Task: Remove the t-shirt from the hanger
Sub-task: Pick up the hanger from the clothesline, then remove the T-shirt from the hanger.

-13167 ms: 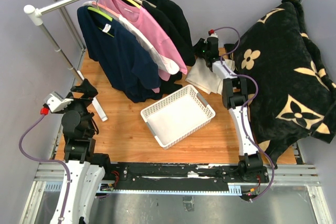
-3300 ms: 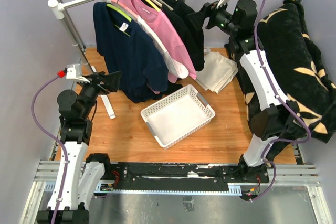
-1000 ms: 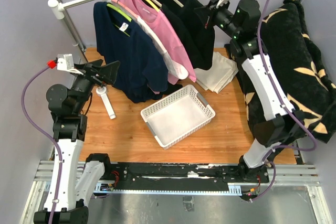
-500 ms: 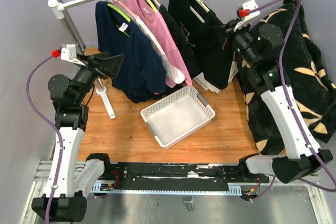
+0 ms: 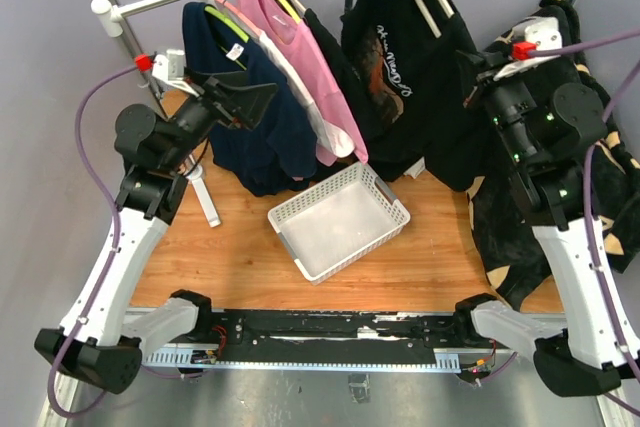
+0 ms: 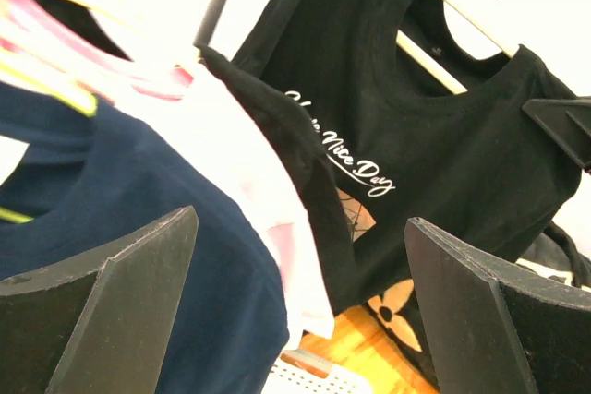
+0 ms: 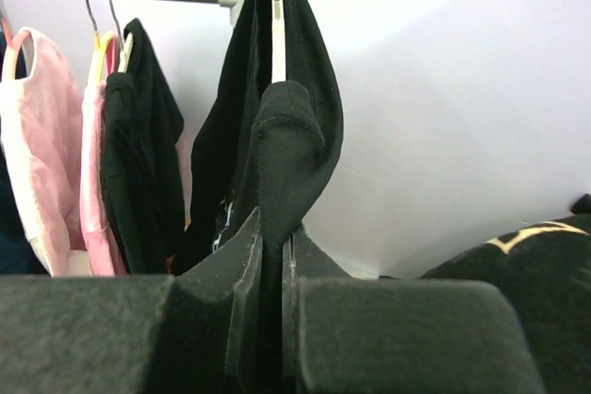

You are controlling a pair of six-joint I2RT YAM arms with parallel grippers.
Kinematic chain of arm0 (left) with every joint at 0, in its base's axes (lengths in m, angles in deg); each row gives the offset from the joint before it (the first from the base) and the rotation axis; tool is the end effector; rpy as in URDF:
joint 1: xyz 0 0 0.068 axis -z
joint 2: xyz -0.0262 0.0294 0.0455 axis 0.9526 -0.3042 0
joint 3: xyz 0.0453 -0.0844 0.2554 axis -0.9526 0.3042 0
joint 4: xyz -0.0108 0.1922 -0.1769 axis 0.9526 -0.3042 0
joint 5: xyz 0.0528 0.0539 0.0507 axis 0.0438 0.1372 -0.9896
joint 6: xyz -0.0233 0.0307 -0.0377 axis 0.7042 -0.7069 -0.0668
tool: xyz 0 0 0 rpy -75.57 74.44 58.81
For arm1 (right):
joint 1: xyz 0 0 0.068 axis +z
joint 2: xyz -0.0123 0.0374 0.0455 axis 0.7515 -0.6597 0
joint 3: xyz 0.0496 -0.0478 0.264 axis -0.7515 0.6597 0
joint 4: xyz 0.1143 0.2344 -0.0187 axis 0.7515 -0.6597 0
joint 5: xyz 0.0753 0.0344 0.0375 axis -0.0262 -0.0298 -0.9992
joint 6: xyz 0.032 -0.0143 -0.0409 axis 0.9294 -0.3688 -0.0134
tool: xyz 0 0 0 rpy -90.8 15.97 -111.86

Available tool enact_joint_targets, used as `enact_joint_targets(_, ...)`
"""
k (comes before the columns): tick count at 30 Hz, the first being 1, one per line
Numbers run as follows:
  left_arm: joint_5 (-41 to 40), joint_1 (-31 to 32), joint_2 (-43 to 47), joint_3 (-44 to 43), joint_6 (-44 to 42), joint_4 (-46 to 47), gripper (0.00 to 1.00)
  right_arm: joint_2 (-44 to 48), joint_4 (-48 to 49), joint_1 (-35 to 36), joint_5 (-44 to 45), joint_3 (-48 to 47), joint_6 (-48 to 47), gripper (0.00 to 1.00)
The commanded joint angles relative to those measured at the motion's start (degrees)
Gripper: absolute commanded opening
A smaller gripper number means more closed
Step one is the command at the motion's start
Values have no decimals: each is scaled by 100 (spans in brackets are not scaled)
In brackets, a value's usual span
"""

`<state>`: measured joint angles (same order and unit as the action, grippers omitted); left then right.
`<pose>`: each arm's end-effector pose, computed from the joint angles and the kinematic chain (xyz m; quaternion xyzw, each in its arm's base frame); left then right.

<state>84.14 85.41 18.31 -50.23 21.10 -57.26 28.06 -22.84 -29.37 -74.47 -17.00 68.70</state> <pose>0.1994 -0.0601 0.4735 0.0755 0.5821 -0.3890 0.7100 0.1754 0.0643 0.5472 -0.1410 0.5568 0.1355 0.8073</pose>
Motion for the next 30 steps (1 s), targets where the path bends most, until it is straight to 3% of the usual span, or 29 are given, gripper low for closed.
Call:
enact_joint_targets(1,-700,667,-381,-566,-548,-344,100,419,415,51,560,-26,-183,1)
enact_joint_targets(12,-1789,2263,-1582,-1895,-1360,-848,100,803,133,55,517,-547,-177,1)
enact_joint_targets(18,-1946,2492,-2150,-2687,-1549,-780,100,1277,10,51,364,109,157,1)
enact_joint_targets(24,-1481,2541,-2973,-3675,-1821,-725,100,1870,-83,52,114,825,496,1)
enact_joint_targets(30,-1325,2768,-3223,-3415,-1978,5,100,2163,-218,51,-301,1217,727,1)
